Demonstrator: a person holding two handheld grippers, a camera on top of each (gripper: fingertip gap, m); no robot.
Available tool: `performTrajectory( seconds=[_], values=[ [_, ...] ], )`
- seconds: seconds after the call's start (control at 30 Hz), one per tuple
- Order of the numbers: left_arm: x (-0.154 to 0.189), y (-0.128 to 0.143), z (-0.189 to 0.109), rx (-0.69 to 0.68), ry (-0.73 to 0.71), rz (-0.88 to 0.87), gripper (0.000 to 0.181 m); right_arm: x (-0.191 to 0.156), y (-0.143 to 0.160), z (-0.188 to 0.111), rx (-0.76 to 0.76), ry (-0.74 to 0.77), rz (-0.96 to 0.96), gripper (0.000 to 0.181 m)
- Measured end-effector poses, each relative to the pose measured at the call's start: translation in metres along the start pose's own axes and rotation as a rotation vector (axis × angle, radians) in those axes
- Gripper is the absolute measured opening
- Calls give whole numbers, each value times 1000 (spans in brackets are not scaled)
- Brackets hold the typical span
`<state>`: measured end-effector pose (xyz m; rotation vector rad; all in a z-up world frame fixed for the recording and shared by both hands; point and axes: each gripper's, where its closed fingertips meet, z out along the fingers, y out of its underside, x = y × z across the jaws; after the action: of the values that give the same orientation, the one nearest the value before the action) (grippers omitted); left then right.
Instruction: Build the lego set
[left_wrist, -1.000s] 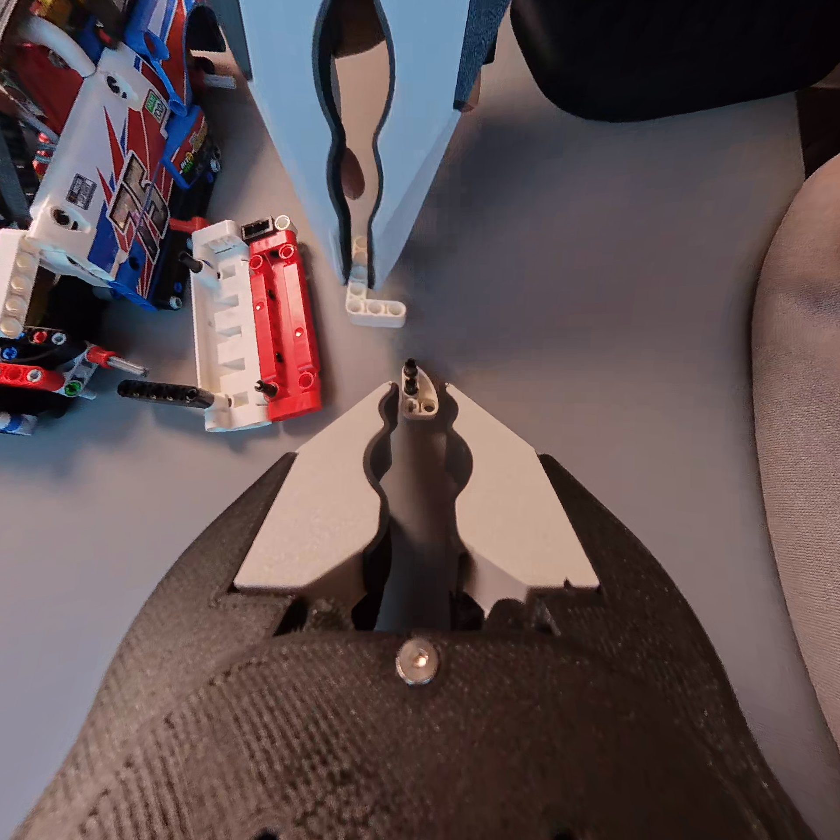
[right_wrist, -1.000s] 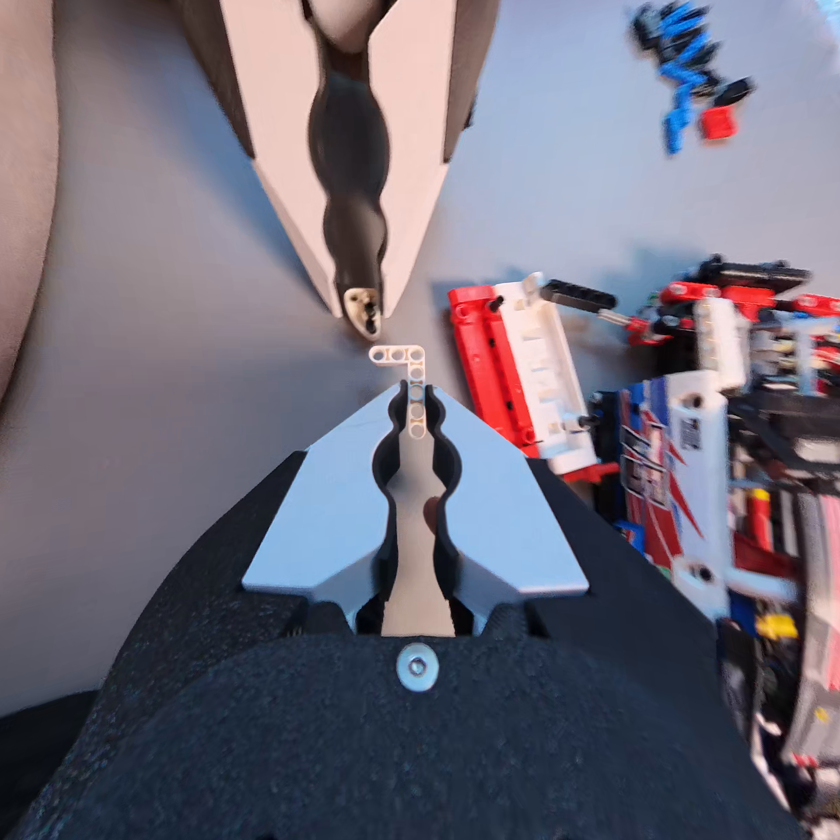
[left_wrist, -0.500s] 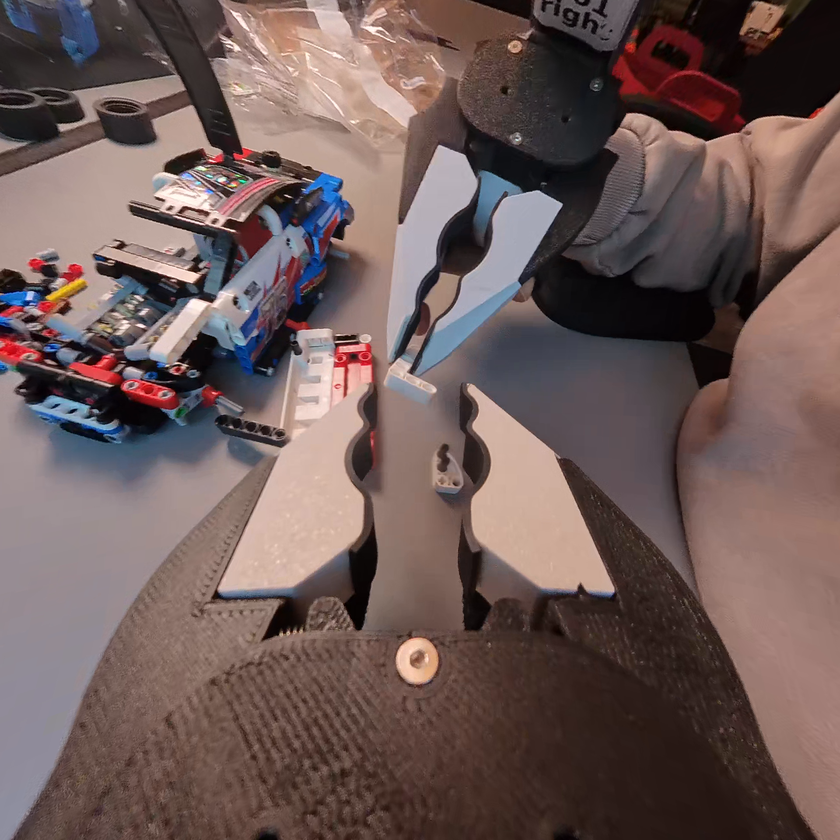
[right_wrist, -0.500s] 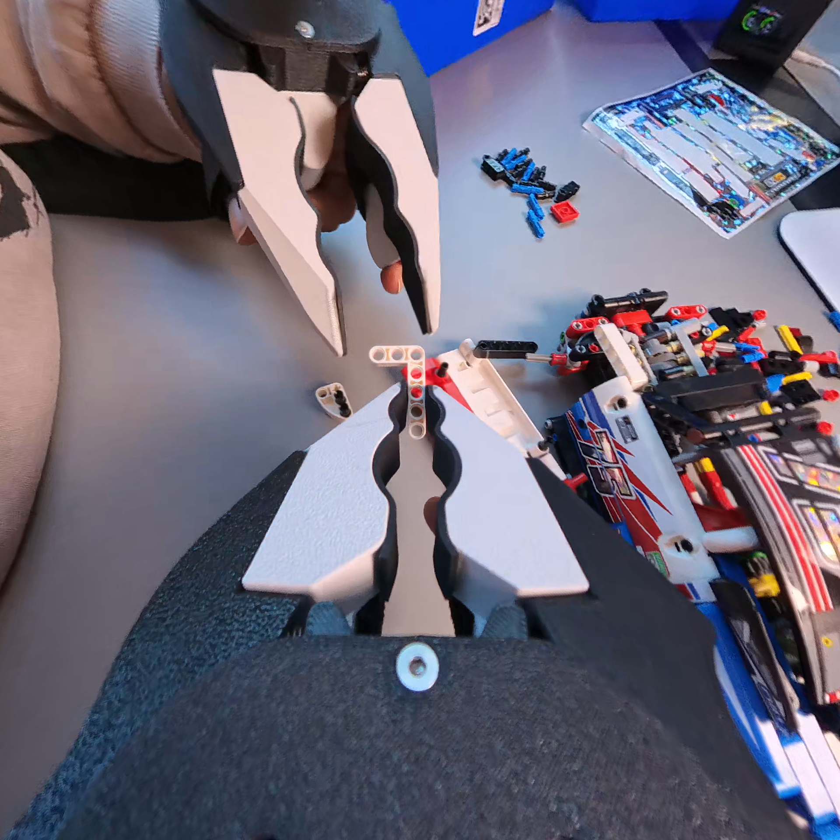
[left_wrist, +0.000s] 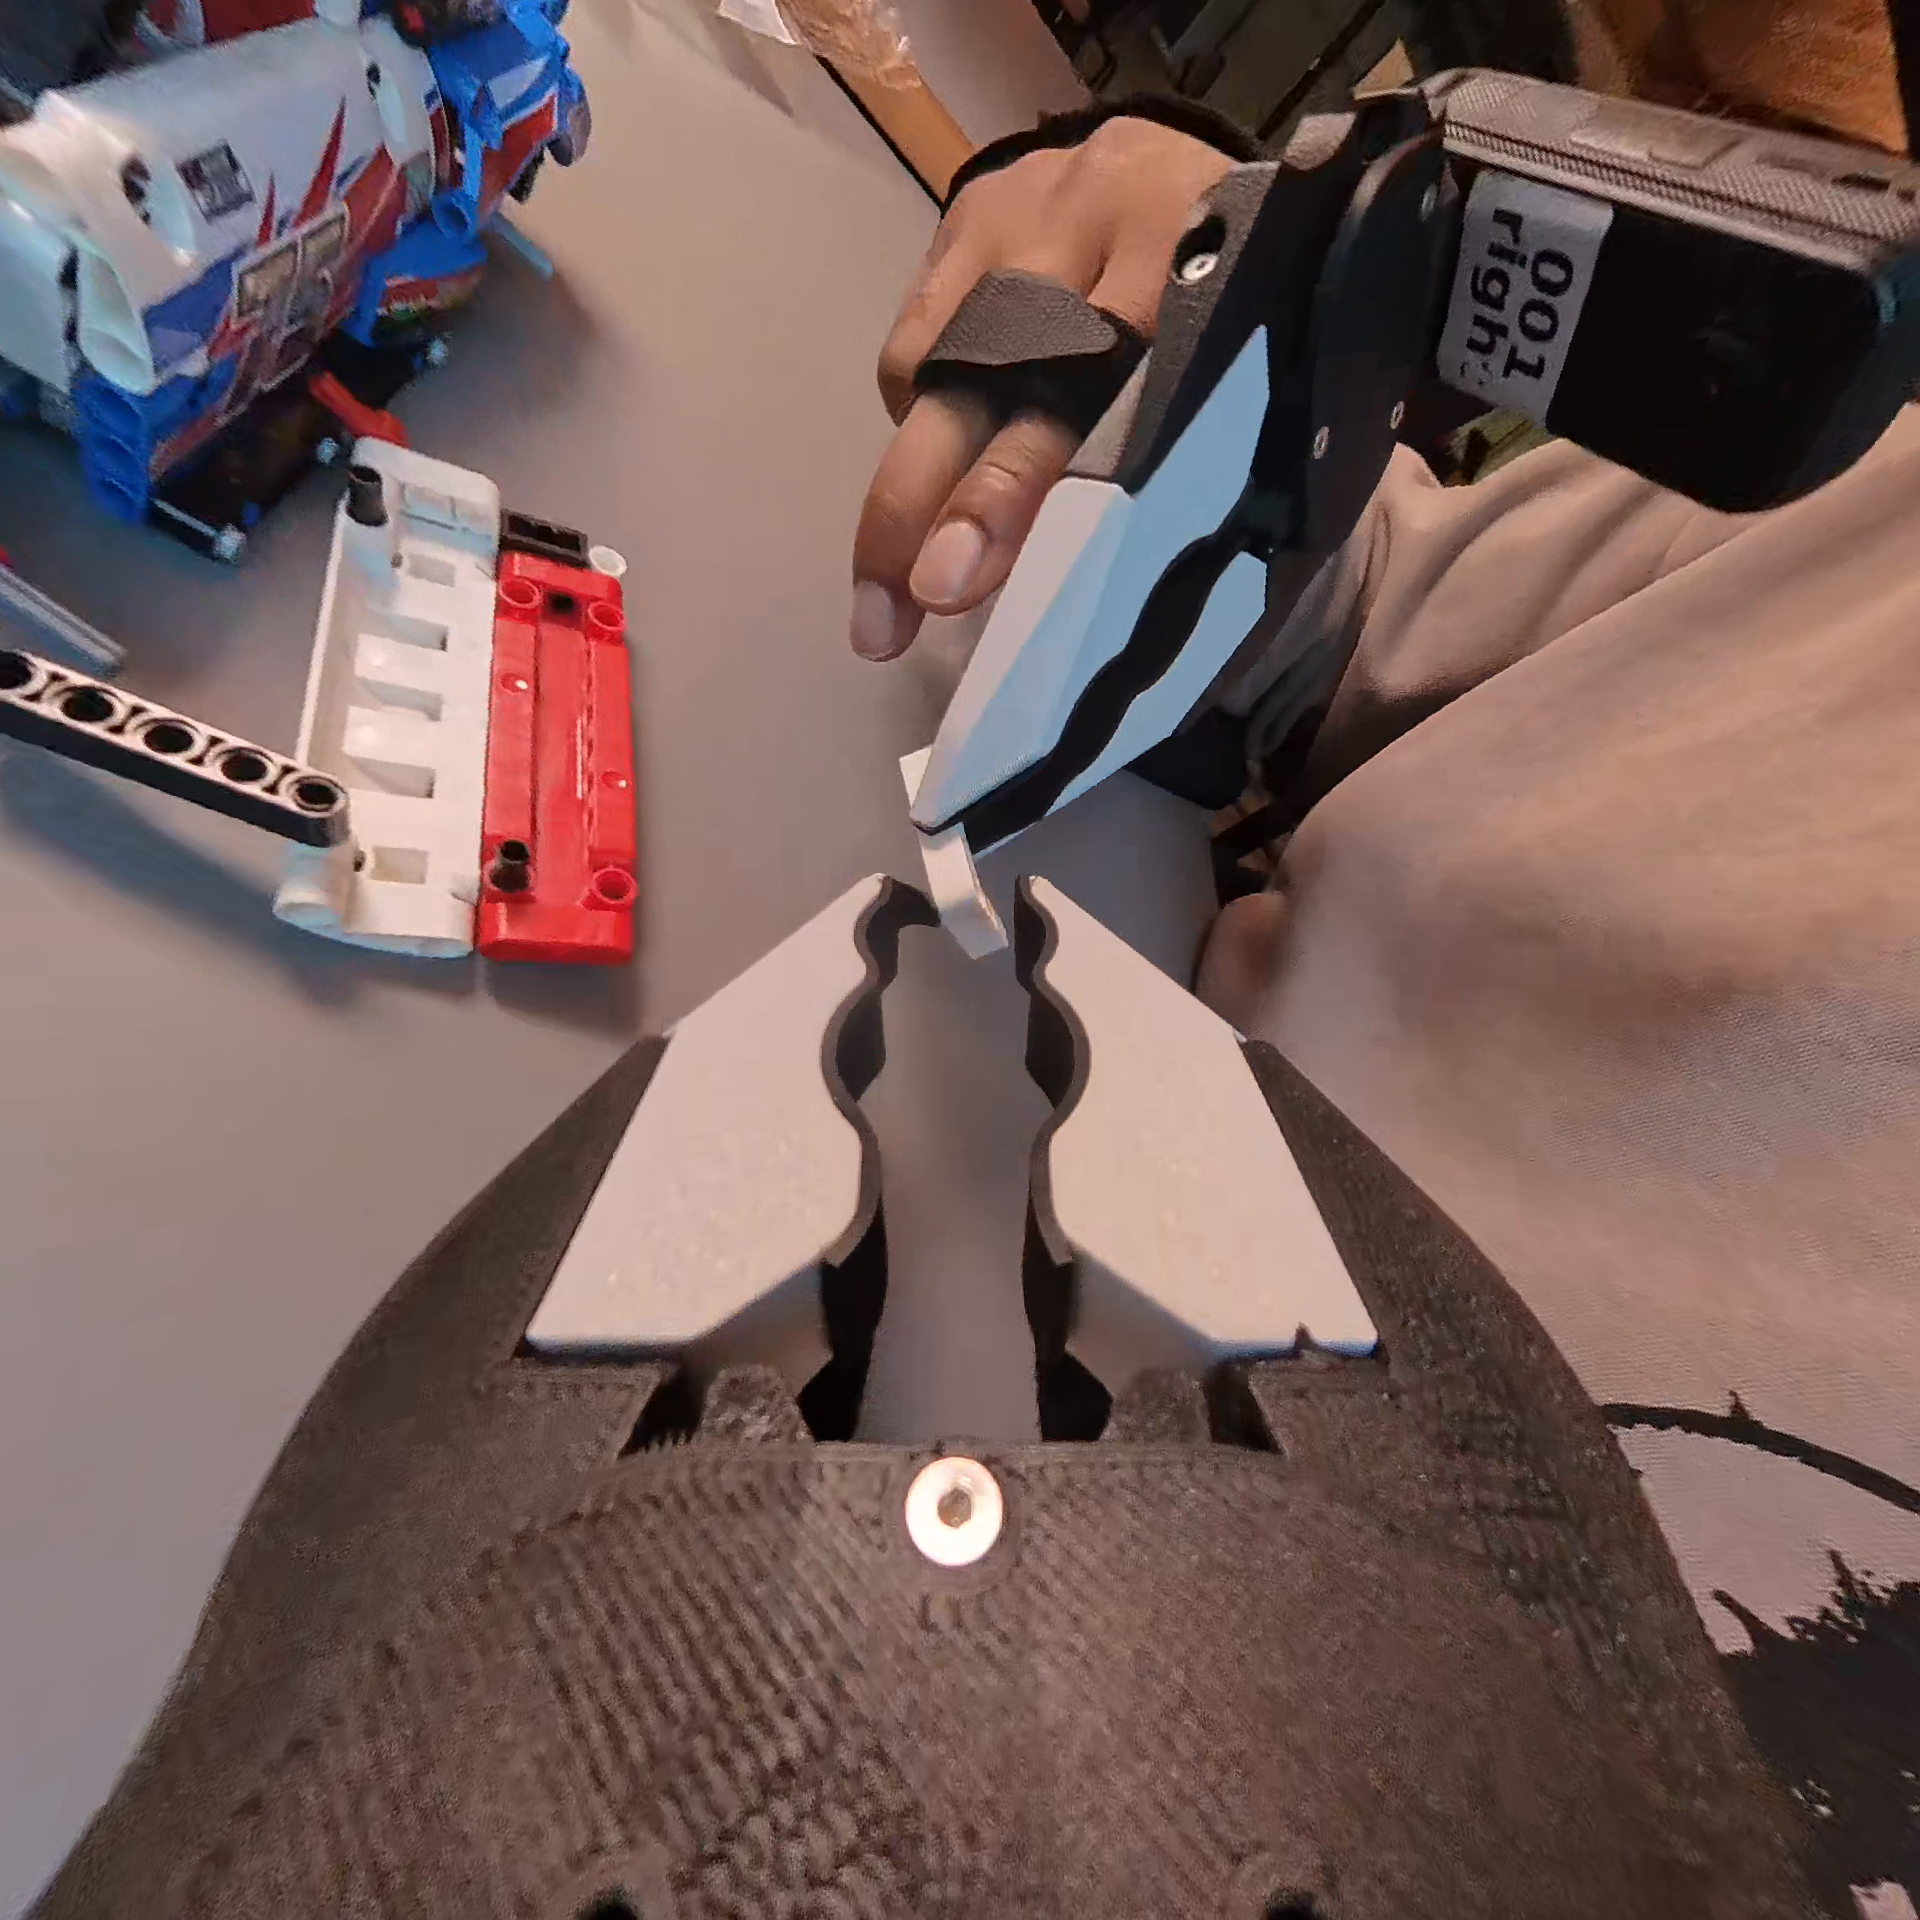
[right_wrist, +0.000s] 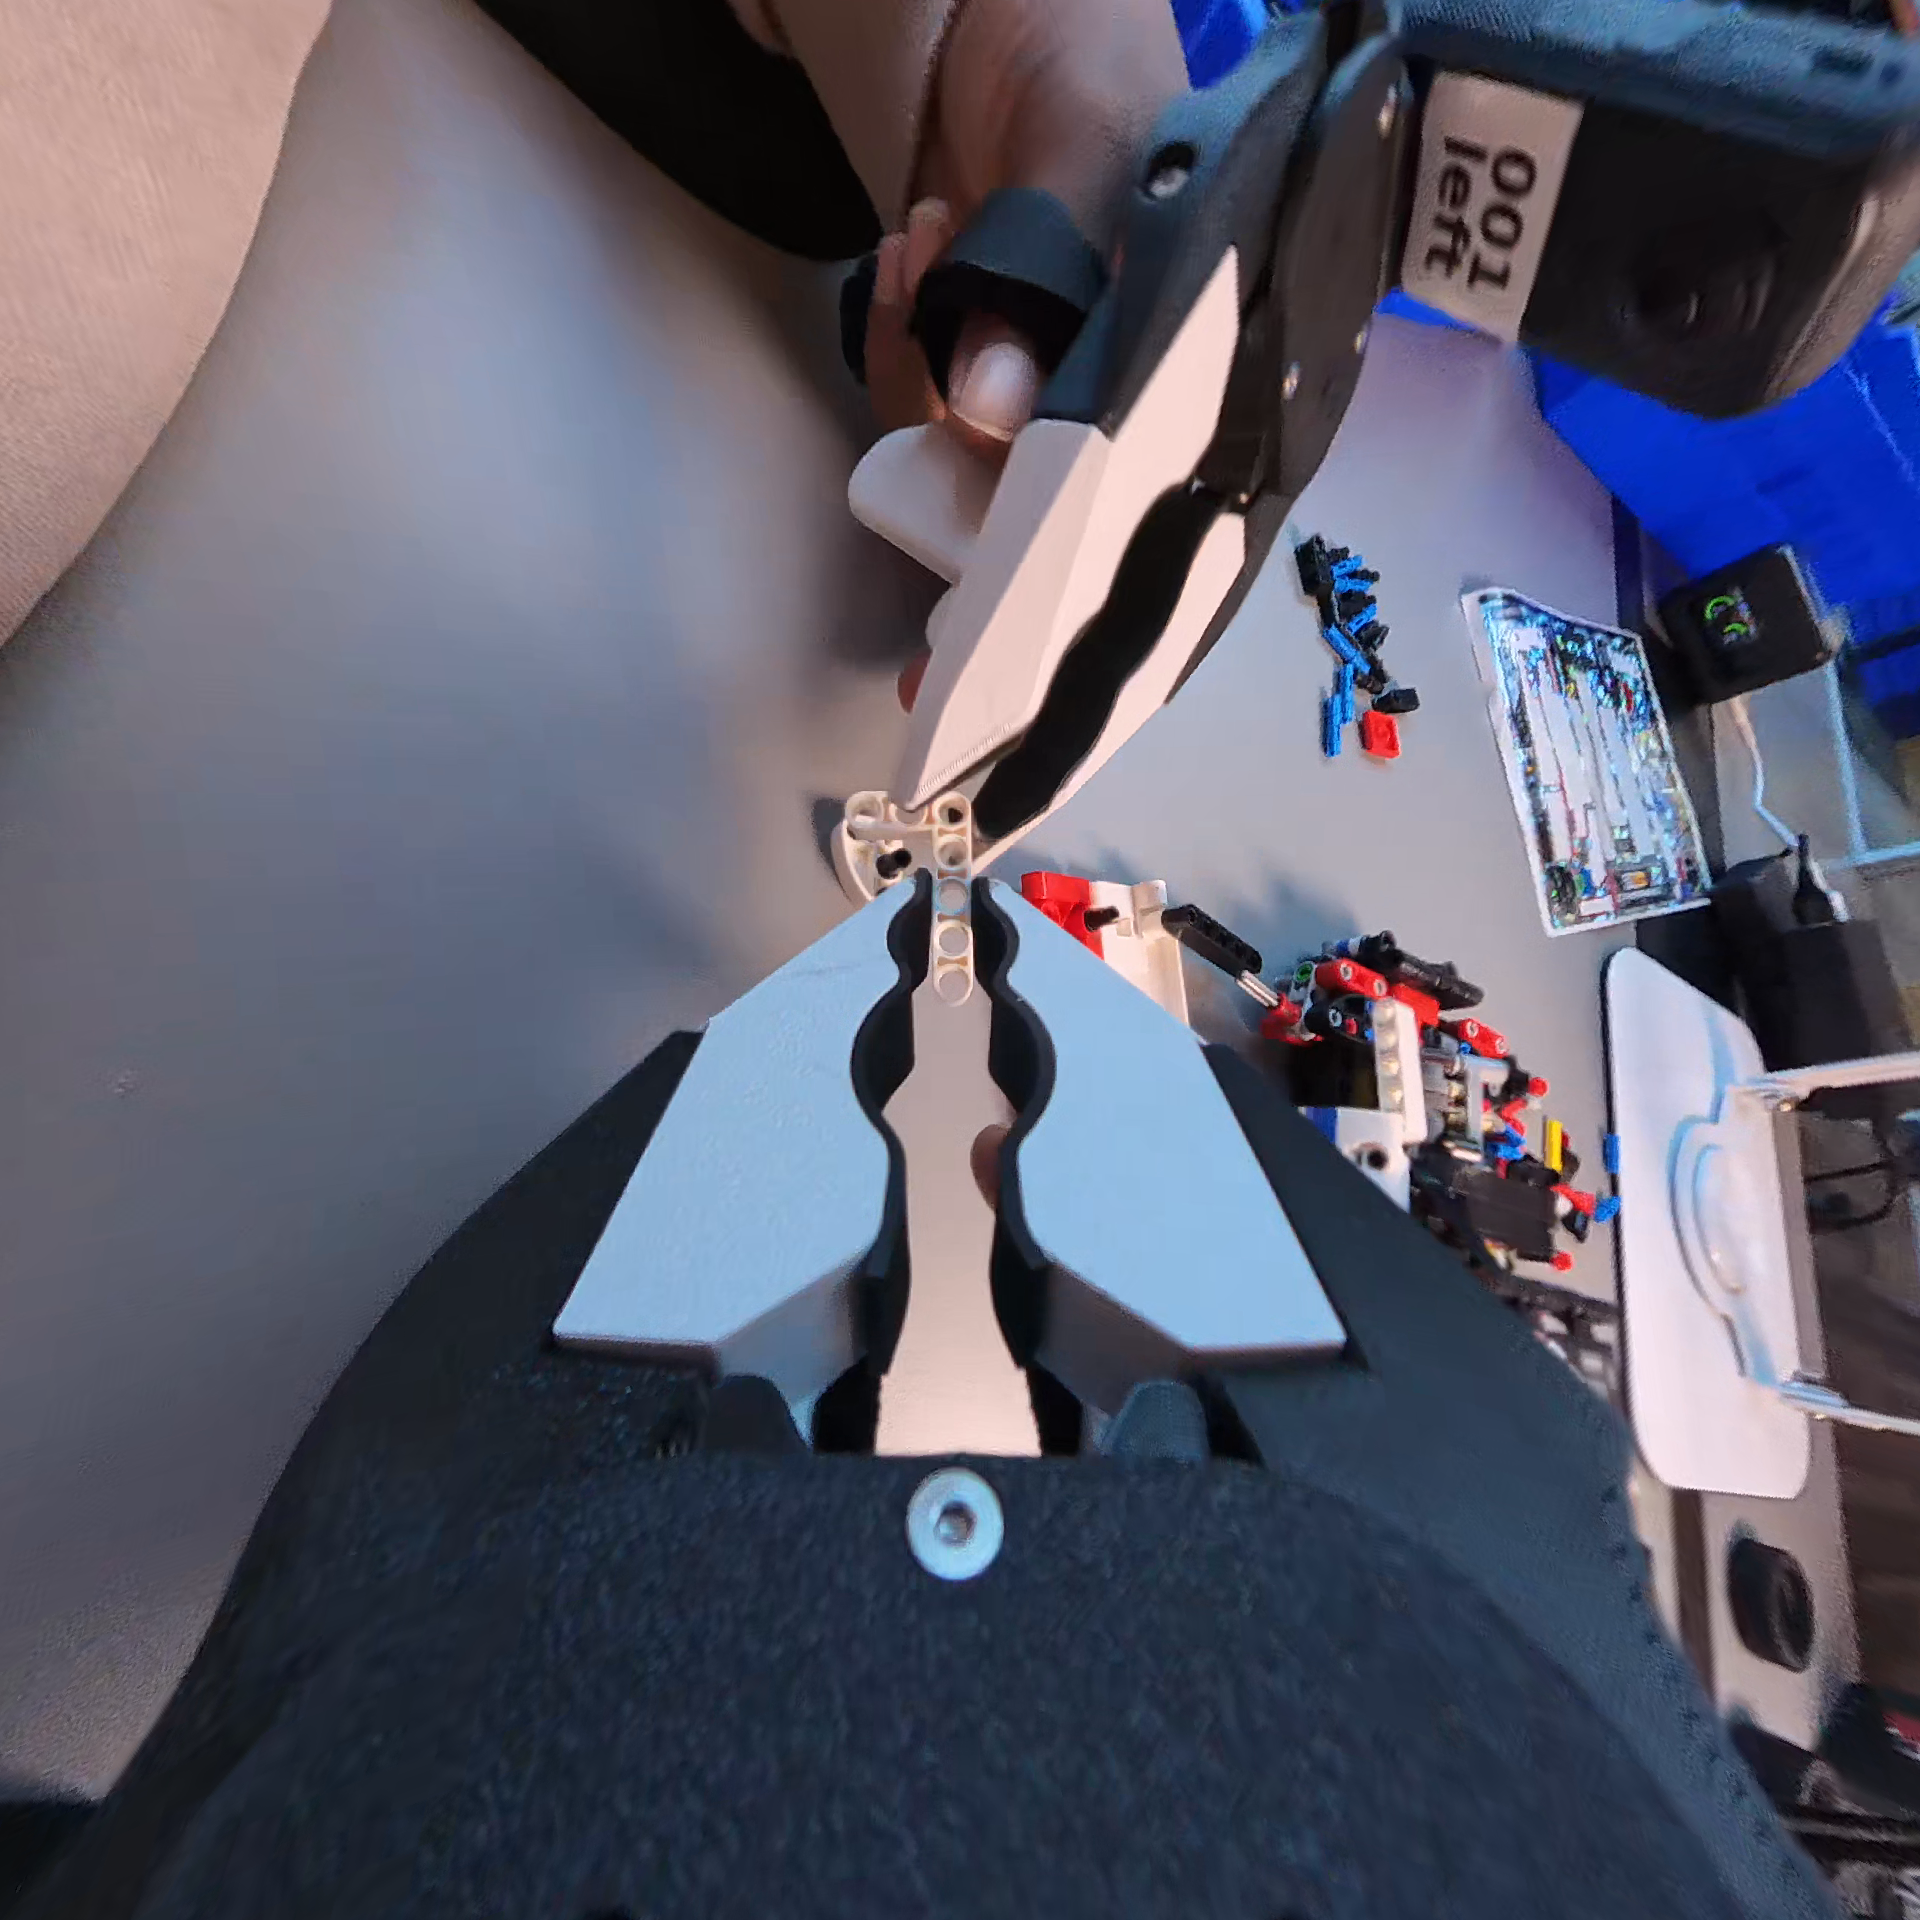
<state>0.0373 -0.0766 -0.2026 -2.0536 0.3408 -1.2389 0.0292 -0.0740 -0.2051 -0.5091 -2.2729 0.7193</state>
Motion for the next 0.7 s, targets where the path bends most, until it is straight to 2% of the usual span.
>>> performTrajectory(
  seconds=[0.03, 0.2, 0.33, 0.47, 0.6, 0.7],
  values=[
    [1, 1, 1, -1, 19, -26, 16, -1, -3, 0, -1, 0, -30, 4],
    [7, -6, -1, 42, 63, -73, 11, 4, -10, -5, 3, 21, -87, 4],
    [6, -24, -12, 157, 81, -99, 8, 24, -17, -14, 115, 78, 76, 6],
    [5, -30, -19, 203, 96, -122, 8, 34, -16, -22, 219, 66, 232, 14],
    [9, -31, -19, 212, 149, -163, 7, 33, -14, -20, 244, 44, 273, 15],
    [8, -28, -16, 201, 166, -197, 8, 29, -16, -15, 245, 27, 262, 7]
  ],
)
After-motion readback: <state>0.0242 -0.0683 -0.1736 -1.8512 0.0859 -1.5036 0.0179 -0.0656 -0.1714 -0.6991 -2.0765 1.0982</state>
